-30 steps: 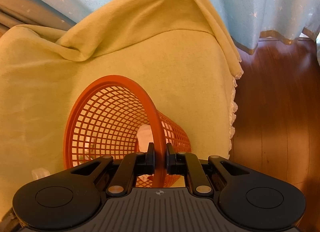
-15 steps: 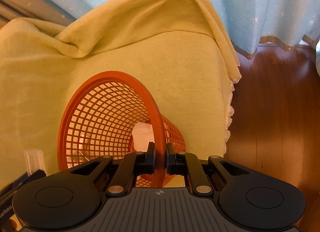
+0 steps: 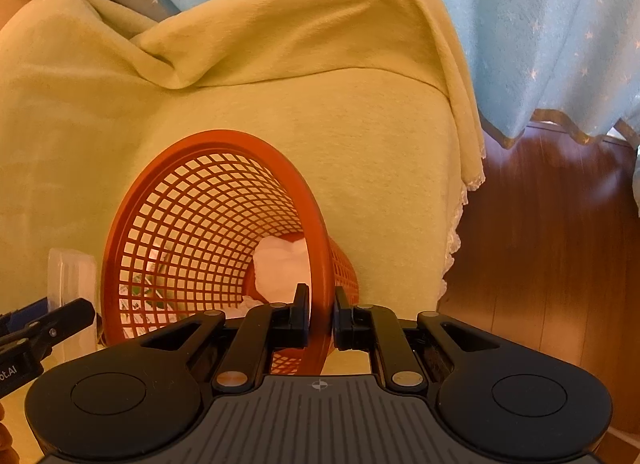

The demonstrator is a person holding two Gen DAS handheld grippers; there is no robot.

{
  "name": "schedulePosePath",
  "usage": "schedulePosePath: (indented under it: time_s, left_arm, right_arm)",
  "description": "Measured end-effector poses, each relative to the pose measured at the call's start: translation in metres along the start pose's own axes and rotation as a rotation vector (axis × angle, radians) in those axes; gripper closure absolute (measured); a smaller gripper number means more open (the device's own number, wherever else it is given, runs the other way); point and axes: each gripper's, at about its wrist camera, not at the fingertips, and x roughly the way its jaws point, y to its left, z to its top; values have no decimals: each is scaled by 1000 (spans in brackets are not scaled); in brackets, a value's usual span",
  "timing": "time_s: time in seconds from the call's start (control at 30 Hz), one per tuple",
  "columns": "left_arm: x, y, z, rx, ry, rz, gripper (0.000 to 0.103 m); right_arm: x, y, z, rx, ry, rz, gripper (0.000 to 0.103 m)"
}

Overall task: Organize objects
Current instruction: 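Carry the clear tray over the wastebasket and release it with the left gripper, then move the left gripper to the brown scrunchie and grasp it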

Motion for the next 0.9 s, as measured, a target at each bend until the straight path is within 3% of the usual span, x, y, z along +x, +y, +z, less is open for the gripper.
schedulePosePath:
  time_s: [0.47, 0.9]
  left_arm:
    - [17, -24, 10, 41, 75, 2, 48]
    - [26, -33, 12, 53, 88, -15, 46]
  right_arm:
    - [0, 9, -3, -51, -5, -17, 96]
    - [-1, 16, -6, -73, -13, -21, 96]
